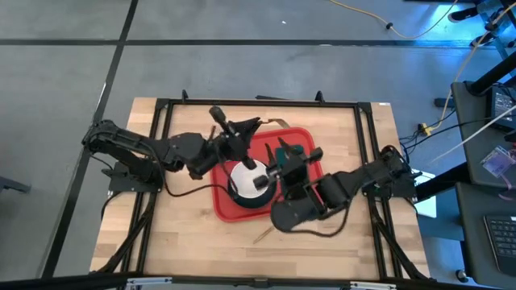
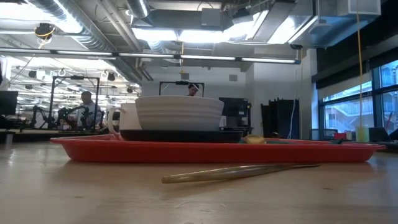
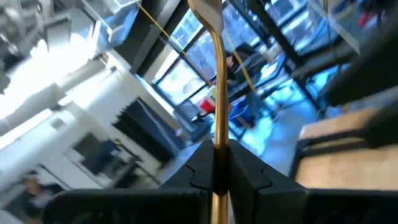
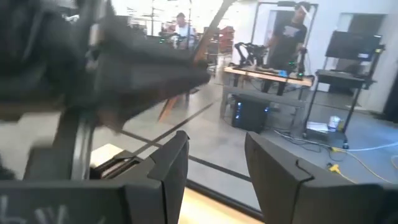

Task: Set up tray
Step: Put the gold fork to the right of the gold spoon on the green napkin on the red tray

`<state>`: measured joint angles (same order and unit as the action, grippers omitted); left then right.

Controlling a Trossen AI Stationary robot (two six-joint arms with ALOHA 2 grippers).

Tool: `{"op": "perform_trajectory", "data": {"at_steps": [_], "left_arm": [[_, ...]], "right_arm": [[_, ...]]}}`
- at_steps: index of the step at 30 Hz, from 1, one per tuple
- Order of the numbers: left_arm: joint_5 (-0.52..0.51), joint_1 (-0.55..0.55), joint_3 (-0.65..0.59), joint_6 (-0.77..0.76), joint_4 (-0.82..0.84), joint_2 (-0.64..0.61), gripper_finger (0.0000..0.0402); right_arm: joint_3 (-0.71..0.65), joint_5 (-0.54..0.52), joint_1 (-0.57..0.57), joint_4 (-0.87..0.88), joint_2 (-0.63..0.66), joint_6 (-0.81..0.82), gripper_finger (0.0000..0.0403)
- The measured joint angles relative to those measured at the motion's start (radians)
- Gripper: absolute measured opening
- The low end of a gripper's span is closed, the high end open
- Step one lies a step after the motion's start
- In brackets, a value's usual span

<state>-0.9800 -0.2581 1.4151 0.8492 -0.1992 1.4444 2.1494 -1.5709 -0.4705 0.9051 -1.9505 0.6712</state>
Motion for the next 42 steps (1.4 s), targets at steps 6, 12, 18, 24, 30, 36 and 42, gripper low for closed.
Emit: {"op": "perform_trajectory", "data": {"at_steps": [6, 12, 18, 24, 30, 36, 42], "left_arm": [[-0.014, 0.039, 0.000, 0.185, -0.043, 0.043, 0.0018], [-0.005, 0.092, 0.000, 0.358, -0.173, 0.062, 0.0018], [0.086, 0.115, 0.000, 0.532, -0.399, 0.062, 0.0018], [0.222, 0.126, 0.000, 0.583, -0.542, 0.061, 0.0018], [0.267, 0.167, 0.000, 0.527, -0.542, 0.061, 0.0018], [0.278, 0.206, 0.000, 0.537, -0.659, 0.062, 0.0018], [0.315, 0.208, 0.000, 0.517, -0.672, 0.061, 0.0018]], "right_arm": [[0.003, 0.000, 0.032, -0.006, 0.000, -0.062, 0.0161], [0.072, 0.000, 0.032, -0.010, 0.000, -0.157, 0.0161], [0.204, 0.000, 0.022, -0.013, 0.003, -0.259, 0.0161], [0.206, 0.033, 0.024, -0.203, 0.029, -0.527, 0.0161], [0.204, 0.243, 0.062, -0.638, 0.028, -1.018, 0.0161], [0.204, 0.256, 0.091, -0.841, 0.028, -1.210, 0.0161], [0.204, 0.310, 0.142, -0.858, 0.028, -1.227, 0.0161]]}}
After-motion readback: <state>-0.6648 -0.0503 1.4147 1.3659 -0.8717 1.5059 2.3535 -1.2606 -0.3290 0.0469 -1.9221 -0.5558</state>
